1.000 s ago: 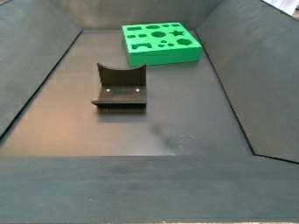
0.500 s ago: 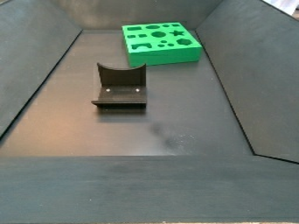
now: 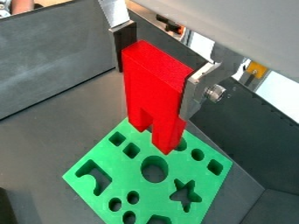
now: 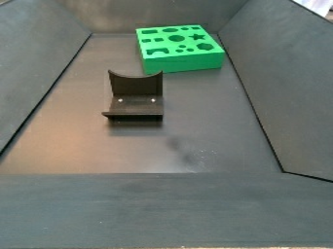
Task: Pick up the double-square object. Move up. Move to above the board. Insert the double-square object.
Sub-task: Insert the double-square object.
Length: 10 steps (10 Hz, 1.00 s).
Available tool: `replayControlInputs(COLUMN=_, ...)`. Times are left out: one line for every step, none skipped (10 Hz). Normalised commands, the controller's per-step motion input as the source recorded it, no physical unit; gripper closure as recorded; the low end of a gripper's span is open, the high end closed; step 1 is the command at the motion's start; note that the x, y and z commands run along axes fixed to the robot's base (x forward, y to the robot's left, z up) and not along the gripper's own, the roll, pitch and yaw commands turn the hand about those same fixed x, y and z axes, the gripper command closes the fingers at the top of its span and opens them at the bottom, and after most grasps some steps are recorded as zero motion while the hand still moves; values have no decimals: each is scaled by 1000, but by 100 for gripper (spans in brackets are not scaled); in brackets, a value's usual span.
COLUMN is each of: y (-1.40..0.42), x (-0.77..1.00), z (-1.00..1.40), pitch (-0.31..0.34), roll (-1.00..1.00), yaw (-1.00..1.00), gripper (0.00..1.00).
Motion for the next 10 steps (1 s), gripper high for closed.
replayControlInputs(y=0, x=257, z=-206, pitch=-81, roll=106, yaw=183, gripper=100)
replayControlInputs(y=0, x=337, z=-240, pitch=-93, roll=130, yaw=277, gripper=100)
replayControlInputs(y=0, x=443, z=-317, pitch=-64, roll=151, yaw=363, gripper=100)
replayControlInputs(y=0, x=403, z=-331, pitch=-83, roll=156, yaw=371, gripper=100)
replayControlInputs(y=0, x=383, z=-274, pitch=-86, roll=136, yaw=340, gripper=100)
replayControlInputs(y=0, x=417, z=-229, pitch=-66, roll=119, yaw=309, gripper=100)
replayControlInputs(y=-9, x=463, z=-206, pitch=-31, roll=106, yaw=246, gripper=100)
replayControlInputs(y=0, x=437, z=-197, pitch=-24, roll=100, yaw=189, gripper=100)
replayControlInputs(y=0, x=323, z=-209, pitch=-51, roll=106, yaw=123, gripper=100)
replayControlInputs(y=-3, x=320, z=-197, pitch=-47, roll=100, yaw=77, gripper=100)
